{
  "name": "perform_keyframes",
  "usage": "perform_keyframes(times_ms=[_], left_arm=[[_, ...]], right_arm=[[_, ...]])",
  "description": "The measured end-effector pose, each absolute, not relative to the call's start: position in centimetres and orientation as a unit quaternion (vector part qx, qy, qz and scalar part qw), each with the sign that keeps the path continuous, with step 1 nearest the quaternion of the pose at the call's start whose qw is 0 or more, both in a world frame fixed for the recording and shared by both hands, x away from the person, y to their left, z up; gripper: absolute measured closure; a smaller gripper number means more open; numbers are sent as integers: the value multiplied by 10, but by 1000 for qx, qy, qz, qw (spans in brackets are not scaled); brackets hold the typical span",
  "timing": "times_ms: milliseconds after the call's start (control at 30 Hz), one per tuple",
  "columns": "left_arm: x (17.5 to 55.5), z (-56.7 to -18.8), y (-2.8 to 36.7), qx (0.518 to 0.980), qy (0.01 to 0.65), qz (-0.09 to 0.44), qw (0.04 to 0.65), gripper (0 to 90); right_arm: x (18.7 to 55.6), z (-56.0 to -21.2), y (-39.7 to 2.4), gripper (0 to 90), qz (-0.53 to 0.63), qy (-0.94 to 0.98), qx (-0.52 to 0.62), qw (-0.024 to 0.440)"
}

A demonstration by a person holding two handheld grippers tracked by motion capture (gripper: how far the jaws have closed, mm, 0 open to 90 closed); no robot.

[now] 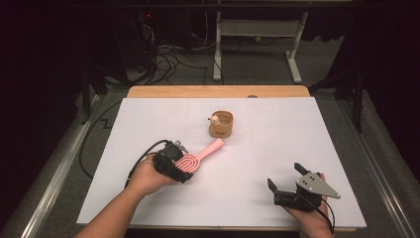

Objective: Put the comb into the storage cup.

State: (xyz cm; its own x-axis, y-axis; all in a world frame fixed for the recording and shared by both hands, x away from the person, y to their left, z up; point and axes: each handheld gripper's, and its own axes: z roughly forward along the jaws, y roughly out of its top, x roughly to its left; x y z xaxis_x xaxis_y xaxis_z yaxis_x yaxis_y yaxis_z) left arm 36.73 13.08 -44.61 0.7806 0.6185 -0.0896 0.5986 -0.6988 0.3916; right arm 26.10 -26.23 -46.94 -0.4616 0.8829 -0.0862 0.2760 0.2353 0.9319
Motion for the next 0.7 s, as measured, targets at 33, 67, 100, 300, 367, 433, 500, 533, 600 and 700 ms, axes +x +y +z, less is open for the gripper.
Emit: perform_keyframes(times_ms=[33, 67, 100, 300, 367, 433, 500, 533, 600, 700], left_arm=[[367, -445, 131, 922, 329, 26, 203, 196], [366, -445, 130, 924, 324, 27, 202, 196], [365, -444, 130, 925, 321, 27, 202, 196], [359, -441, 121, 933, 295, 30, 203, 197], [357, -441, 118, 935, 290, 32, 204, 197], [356, -440, 116, 936, 285, 31, 205, 197], [354, -439, 115, 937, 281, 33, 206, 197], [353, -438, 114, 937, 278, 33, 208, 197], [352, -437, 114, 937, 276, 34, 210, 198], [351, -436, 113, 939, 268, 39, 210, 198]], right_arm=[[261, -469, -262, 6, 468, 716, 404, 325], [260, -469, -263, 6, 468, 715, 403, 326], [260, -469, -263, 6, 468, 715, 404, 326], [262, -470, -262, 6, 467, 717, 402, 326], [262, -470, -261, 6, 466, 717, 402, 326], [261, -470, -261, 6, 467, 717, 401, 327], [261, -470, -261, 6, 467, 717, 400, 328], [261, -470, -261, 6, 467, 717, 400, 328], [261, -469, -261, 6, 465, 718, 398, 330], [263, -469, -261, 6, 464, 718, 398, 331]])
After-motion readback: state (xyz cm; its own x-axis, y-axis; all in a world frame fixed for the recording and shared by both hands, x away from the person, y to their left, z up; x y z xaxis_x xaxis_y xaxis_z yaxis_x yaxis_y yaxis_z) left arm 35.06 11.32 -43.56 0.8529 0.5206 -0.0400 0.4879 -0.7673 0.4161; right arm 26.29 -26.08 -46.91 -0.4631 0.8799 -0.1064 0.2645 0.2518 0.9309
